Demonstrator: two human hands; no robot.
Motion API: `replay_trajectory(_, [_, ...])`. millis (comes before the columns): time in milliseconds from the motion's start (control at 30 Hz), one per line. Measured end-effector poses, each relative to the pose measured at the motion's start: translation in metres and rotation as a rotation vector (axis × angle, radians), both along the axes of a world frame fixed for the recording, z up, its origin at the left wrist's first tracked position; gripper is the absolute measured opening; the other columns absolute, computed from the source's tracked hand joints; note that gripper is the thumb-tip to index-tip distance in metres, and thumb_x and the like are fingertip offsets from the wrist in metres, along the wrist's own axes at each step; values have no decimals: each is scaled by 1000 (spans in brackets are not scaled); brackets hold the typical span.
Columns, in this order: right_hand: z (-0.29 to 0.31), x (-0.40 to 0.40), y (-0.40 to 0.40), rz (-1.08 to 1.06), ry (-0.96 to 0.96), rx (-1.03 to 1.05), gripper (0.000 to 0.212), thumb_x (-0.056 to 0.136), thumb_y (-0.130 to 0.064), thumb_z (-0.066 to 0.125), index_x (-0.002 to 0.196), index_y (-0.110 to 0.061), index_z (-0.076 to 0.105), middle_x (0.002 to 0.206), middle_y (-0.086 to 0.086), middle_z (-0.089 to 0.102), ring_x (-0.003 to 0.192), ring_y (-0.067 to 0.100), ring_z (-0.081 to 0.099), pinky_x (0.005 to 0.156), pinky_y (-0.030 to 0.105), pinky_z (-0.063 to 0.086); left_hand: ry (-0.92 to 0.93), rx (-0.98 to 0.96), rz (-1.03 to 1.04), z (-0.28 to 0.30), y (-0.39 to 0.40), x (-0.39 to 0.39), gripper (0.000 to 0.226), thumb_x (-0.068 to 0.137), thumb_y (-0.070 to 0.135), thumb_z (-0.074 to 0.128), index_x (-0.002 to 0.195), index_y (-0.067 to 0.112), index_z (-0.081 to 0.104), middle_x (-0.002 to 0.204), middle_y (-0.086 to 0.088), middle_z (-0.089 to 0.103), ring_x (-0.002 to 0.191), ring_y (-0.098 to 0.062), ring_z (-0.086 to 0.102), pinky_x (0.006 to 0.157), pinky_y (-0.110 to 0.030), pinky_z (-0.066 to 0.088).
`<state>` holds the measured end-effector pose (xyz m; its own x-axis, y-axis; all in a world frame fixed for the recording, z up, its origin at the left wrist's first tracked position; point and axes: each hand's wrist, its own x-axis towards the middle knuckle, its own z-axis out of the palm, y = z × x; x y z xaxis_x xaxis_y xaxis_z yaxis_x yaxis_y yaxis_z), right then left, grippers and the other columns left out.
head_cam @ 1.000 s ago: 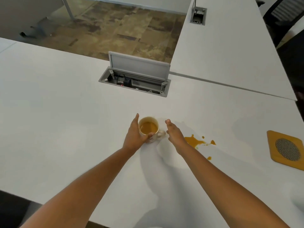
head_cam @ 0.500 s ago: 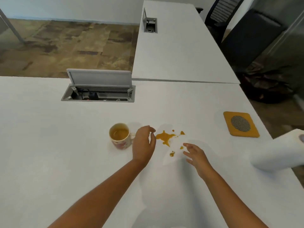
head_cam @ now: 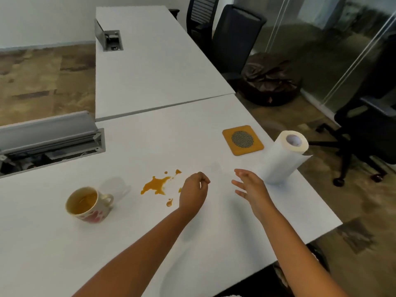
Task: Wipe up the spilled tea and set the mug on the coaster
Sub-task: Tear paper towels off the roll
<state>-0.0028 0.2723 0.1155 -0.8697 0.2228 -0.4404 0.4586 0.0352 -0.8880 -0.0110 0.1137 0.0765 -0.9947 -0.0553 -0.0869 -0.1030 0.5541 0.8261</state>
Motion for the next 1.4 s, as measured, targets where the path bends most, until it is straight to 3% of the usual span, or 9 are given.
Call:
replay_trajectory(133, [11,-3,36,-107,144,171,10,94,-22,50,98,-27,58,109,-6,54,103,12,52,89,27,45,5,5,-72,4,29,-4,22,87,5,43,87,14,63,97,1,65,83,-13,56,68,-18,39])
replay_trajectory(267, [22,-9,64,-241,325,260,16,92,-34,50,105,-24,52,109,-5,53,98,13,57,81,19,45,-56,8,-123,2,52,-6,20,88,7,44,90,13,63,101,0,64,85,-13,55,66,-15,36])
replay_trajectory(467, [20,-20,87,-336,305,301,47,92,-38,49,130,-14,37,120,4,53,100,23,62,85,31,51,-123,23,-256,11,93,-11,17,88,13,51,104,14,57,109,-2,61,99,-13,56,77,-20,38])
replay_trajectory(600, [11,-20,109,-360,337,539,56,86,-31,62,133,-16,35,129,13,44,112,28,50,86,34,50,10,-63,-368,27,114,-26,37,86,19,59,121,19,48,120,-4,56,105,-14,53,83,-23,42])
replay_trajectory(700, [6,-24,127,-375,293,758,73,78,-33,71,139,-20,33,141,15,34,126,31,35,98,46,43,111,-207,-448,38,130,-42,48,85,23,62,130,20,44,132,-6,50,118,-20,50,95,-32,44])
replay_trajectory(900, [2,-37,148,-185,169,611,101,72,-43,75,147,-21,11,154,10,20,139,34,22,108,53,30,435,-554,-646,61,161,-70,77,81,19,68,144,22,25,151,-9,29,134,-29,35,103,-40,38])
replay_trajectory(1067, [-2,-40,155,-227,162,587,68,76,-36,72,132,-14,42,146,12,35,131,32,35,104,49,40,472,-815,-796,76,173,-94,82,81,9,67,146,20,18,156,-7,14,142,-30,18,113,-43,24])
replay_trajectory(1233, [-7,-36,156,-219,195,547,34,84,-29,66,107,-5,59,136,13,47,124,32,44,97,43,45,433,-804,-782,87,175,-103,80,78,8,70,143,23,24,146,-7,34,129,-27,39,102,-38,41])
replay_trajectory(1400, [-6,-30,156,-162,245,517,15,85,-25,64,86,-11,59,104,8,60,87,18,54,65,20,42,538,-962,-787,85,176,-101,64,81,15,68,136,27,38,149,-7,28,135,-28,30,107,-38,33])
